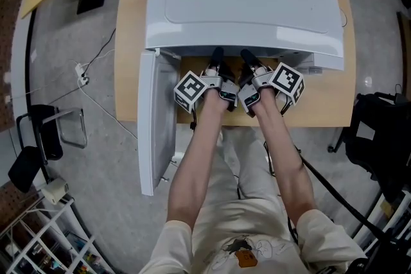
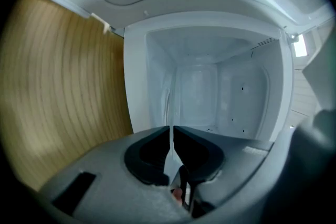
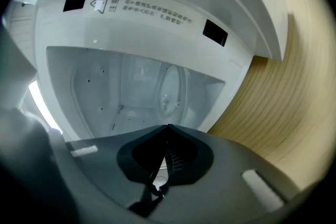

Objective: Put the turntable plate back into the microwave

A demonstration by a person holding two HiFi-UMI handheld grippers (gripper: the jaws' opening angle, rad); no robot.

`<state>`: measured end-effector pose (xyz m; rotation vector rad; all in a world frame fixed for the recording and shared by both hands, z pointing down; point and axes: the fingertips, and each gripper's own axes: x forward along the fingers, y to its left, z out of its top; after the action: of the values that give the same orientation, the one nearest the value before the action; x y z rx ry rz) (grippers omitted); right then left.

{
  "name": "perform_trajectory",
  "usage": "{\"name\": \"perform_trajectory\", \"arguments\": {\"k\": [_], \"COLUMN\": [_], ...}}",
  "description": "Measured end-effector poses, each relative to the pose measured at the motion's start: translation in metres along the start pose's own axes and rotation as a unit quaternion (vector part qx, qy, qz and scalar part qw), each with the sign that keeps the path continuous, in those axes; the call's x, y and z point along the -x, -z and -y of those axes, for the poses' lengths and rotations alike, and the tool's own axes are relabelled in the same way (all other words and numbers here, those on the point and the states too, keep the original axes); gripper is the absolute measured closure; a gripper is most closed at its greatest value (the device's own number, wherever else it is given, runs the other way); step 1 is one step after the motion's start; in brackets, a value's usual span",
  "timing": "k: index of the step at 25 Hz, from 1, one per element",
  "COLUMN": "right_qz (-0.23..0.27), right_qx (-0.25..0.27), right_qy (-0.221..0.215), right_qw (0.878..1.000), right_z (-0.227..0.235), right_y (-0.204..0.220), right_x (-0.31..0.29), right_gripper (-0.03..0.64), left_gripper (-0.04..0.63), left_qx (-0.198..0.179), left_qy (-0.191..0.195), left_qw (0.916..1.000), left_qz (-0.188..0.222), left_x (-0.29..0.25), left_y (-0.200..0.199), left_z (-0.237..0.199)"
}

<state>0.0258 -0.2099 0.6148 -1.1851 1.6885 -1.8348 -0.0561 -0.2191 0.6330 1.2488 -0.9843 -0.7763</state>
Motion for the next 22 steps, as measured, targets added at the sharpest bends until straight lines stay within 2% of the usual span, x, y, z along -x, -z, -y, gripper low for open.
{"name": "perform_trajectory", "arguments": {"k": [6,9,15,19,22], "right_qz": [-0.024,-0.027,-0.038,-0.046,-0.05], "right_qx": [0.064,0.071,0.072,0.075,0.076], "right_qy": [0.023,0.027,0.035,0.041,0.043], "right_qw": [0.997,0.997,0.996,0.995,0.995], "right_z": [0.004,0.005,0.013,0.018,0.02], "right_y": [-0.006,-0.004,0.007,0.011,0.014], "right_x": [-0.005,-0.006,-0.007,-0.009,-0.01], "right_gripper": [0.615,0.615,0.615,0.615,0.615], "left_gripper": [0.581,0.581,0.58,0.578,0.577], "left_qx": [-0.005,-0.004,-0.005,0.011,0.009], "left_qy": [0.003,0.001,-0.028,-0.02,-0.024], "left_qw": [0.9999,0.9997,0.9992,0.9992,0.999], "left_qz": [-0.01,-0.023,-0.028,-0.032,-0.037], "left_x": [-0.01,-0.014,-0.004,0.0,-0.001], "left_y": [-0.003,-0.002,0.002,0.005,0.005], "left_z": [0.007,0.009,0.0,-0.004,-0.004]}}
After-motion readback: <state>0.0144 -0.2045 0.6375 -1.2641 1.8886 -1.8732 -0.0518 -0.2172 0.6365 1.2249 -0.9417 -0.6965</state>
